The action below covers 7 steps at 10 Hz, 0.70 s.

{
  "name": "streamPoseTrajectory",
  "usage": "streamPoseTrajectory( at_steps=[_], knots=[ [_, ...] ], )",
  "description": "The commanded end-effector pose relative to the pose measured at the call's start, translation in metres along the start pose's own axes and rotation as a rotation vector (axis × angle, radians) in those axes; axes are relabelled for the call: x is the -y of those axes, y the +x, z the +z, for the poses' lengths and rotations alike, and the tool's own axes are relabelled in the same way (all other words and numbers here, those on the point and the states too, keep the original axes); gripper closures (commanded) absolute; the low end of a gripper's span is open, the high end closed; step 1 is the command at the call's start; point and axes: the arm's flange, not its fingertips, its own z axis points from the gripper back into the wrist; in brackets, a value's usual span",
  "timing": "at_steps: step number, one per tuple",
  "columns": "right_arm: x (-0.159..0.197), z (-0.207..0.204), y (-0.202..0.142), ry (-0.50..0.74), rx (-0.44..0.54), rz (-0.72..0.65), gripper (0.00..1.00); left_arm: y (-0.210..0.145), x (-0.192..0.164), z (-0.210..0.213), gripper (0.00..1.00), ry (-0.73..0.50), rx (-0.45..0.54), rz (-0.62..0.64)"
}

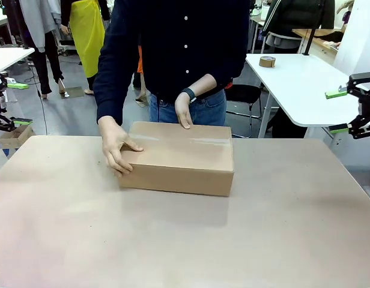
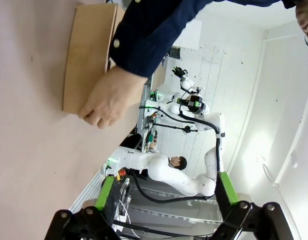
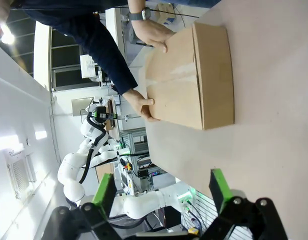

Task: Pack the gift set into the box.
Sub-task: Press and hold the closed box until the human finishes sealing it.

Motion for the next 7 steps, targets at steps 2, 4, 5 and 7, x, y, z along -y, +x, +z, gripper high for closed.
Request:
streamPoseTrajectory(
  at_steps=[2,4,5,7],
  knots=[
    [0.0003,0.0016,-0.0004,-0.006,-0.009,0.010,0.00,-0.0041,-0.0011,-0.0040,0.00,0.009,0.003,-0.021],
    [0.0003,0.0016,-0.0004,-0.006,-0.009,0.010,0.00,-0.0041,-0.0011,-0.0040,0.00,0.009,0.003,-0.021],
    [0.0003,0.0016,-0.0004,-0.006,-0.009,0.010,0.00,-0.0041,-0.0011,-0.0040,0.00,0.009,0.003,-0.021],
    [0.0003,0.0016,-0.0004,-0.006,-0.009,0.010,0.00,-0.0041,-0.0011,-0.0040,0.00,0.009,0.003,-0.021]
  ],
)
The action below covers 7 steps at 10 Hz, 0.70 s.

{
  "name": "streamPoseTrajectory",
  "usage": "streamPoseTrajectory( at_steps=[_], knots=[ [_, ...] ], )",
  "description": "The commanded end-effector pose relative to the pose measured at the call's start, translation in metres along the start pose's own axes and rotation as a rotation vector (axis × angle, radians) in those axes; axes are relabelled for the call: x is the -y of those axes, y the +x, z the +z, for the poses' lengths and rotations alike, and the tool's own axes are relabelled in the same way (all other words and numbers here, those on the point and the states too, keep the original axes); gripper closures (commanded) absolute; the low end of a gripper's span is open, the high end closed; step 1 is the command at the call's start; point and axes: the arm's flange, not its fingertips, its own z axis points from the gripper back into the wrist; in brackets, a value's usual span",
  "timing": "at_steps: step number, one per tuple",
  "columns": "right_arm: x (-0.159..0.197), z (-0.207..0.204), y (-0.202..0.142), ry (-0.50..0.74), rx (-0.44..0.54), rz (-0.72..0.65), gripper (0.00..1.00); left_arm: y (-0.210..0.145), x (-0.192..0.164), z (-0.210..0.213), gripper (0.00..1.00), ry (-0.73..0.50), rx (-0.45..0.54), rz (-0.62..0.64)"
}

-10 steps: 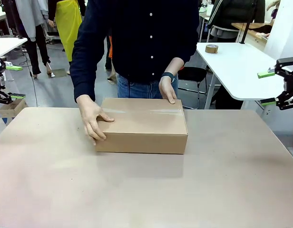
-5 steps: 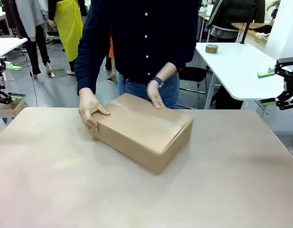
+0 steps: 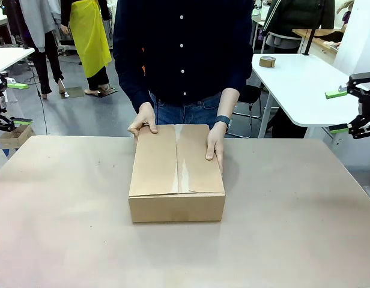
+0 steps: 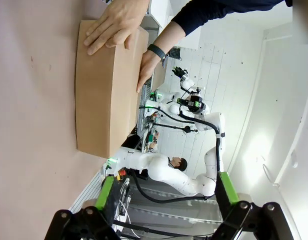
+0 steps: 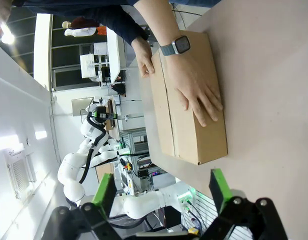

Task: Pack the gift set into the box.
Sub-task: Press and hold the closed box until the human finishes sealing it.

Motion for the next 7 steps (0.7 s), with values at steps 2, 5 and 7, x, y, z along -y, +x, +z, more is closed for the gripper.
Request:
streamPoseTrajectory(
  at_steps=[2,5,7],
  knots=[
    [0.000,0.002,0.000,-0.006,-0.009,0.010,0.00,-0.004,-0.001,-0.004,0.00,0.009,0.003,-0.021],
    [-0.019,-0.035,0.015,-0.036,-0.128,0.134,0.00,0.000,0.000,0.000,0.00,0.000,0.000,0.000],
    [-0.056,-0.143,0.035,-0.155,-0.402,0.529,0.00,0.005,0.023,-0.128,0.00,-0.034,-0.375,-0.293]
  ],
)
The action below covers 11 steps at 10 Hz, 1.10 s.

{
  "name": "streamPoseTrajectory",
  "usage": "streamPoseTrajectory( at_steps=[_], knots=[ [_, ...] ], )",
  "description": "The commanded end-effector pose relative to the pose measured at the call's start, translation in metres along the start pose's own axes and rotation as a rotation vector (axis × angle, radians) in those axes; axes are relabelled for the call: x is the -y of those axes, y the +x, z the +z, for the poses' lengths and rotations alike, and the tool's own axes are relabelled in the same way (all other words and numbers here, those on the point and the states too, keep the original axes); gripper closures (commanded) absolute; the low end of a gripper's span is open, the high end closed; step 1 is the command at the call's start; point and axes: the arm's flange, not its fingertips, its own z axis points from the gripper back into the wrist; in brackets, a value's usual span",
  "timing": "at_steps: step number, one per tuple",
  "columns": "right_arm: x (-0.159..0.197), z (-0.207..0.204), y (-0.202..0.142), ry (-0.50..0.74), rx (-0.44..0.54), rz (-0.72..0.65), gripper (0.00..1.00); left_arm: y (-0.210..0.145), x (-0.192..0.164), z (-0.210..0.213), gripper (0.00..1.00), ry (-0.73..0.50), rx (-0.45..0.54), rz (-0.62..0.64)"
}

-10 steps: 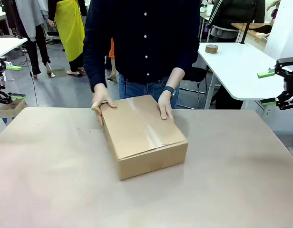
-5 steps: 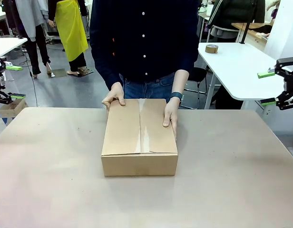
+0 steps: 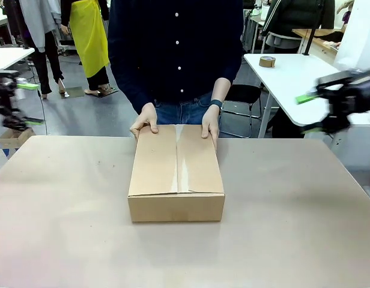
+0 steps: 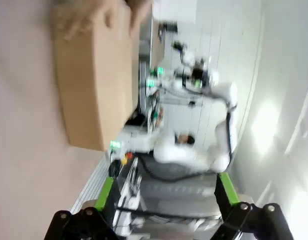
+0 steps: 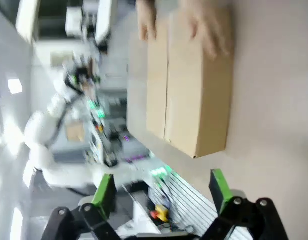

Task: Pack the gift set into the box.
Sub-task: Press and hold the closed box until the human finishes sealing it.

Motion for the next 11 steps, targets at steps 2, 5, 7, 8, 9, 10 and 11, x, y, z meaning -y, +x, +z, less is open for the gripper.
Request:
streamPoseTrajectory(
  at_steps=[2,5,7,8,9,10,11],
  knots=[
    [-0.017,-0.107,0.054,-0.050,-0.231,0.593,0.00,0.018,-0.009,-0.132,0.00,-0.124,-0.178,-0.471],
    [-0.015,-0.129,0.029,0.097,-0.319,1.046,0.00,0.002,-0.028,-0.148,0.00,-0.172,-0.096,-1.076],
    [-0.032,-0.097,0.024,0.621,-0.359,1.117,0.00,-0.011,-0.016,-0.146,0.00,-0.125,-0.045,-1.248],
    [-0.033,-0.080,0.024,0.640,-0.251,1.173,0.00,-0.018,-0.010,-0.142,0.00,-0.060,0.006,-1.348],
    [-0.030,-0.069,0.023,0.602,-0.117,1.188,0.00,-0.022,-0.004,-0.132,0.00,-0.013,0.075,-1.420],
    [-0.042,-0.099,0.024,0.297,-0.251,1.105,0.00,0.002,-0.012,-0.140,0.00,-0.112,-0.004,-1.228],
    [-0.042,-0.099,0.024,0.297,-0.251,1.105,0.00,0.002,-0.012,-0.140,0.00,-0.112,-0.004,-1.228]
  ],
)
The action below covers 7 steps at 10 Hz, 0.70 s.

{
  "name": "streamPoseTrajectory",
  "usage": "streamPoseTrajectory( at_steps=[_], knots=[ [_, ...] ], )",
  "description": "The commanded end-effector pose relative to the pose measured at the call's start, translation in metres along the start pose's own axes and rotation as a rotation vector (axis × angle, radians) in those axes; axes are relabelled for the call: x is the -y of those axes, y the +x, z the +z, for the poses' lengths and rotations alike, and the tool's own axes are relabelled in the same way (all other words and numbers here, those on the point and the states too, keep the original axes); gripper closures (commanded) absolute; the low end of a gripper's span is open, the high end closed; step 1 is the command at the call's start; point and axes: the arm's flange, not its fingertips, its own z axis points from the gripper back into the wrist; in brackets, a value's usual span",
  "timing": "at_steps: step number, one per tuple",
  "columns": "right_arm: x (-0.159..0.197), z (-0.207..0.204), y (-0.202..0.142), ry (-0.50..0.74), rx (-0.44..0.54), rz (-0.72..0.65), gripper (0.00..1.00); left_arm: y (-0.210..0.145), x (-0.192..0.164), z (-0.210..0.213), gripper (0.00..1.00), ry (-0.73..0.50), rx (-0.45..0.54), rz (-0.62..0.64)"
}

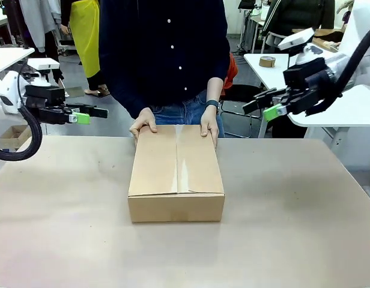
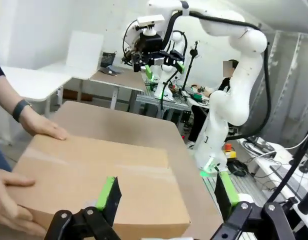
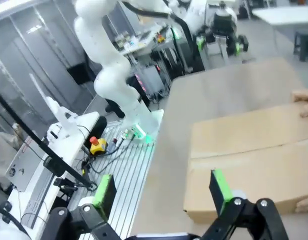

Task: Pack the gift set into the box.
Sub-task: Press and hold the closed box until the human finishes sealing it.

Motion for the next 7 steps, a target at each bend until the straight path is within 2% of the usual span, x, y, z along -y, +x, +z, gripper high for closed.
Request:
streamPoseTrajectory(
  at_steps=[1,2,3,4,5,6,7],
  knots=[
    [0.009,-0.016,0.003,-0.050,-0.082,-0.081,0.00,-0.003,-0.010,-0.005,0.00,-0.036,0.006,0.085],
    [0.000,0.000,0.000,0.000,0.000,0.000,0.00,-0.003,-0.010,-0.005,0.00,-0.036,0.006,0.085],
    [0.028,-0.022,0.011,0.034,-0.206,0.167,0.00,-0.007,-0.005,-0.004,0.00,-0.012,0.002,0.041],
    [0.057,-0.043,0.015,0.023,-0.331,0.223,0.00,-0.007,-0.018,-0.039,0.00,0.037,-0.050,0.010],
    [0.080,-0.060,0.016,0.036,-0.365,0.329,0.00,-0.012,-0.031,-0.073,0.00,0.099,-0.062,-0.028],
    [0.108,-0.067,0.007,0.005,-0.343,0.373,0.00,-0.020,-0.042,-0.099,0.00,0.190,-0.115,-0.105],
    [0.136,-0.079,-0.006,0.030,-0.310,0.383,0.00,-0.032,-0.050,-0.125,0.00,0.205,-0.202,-0.173]
  ],
)
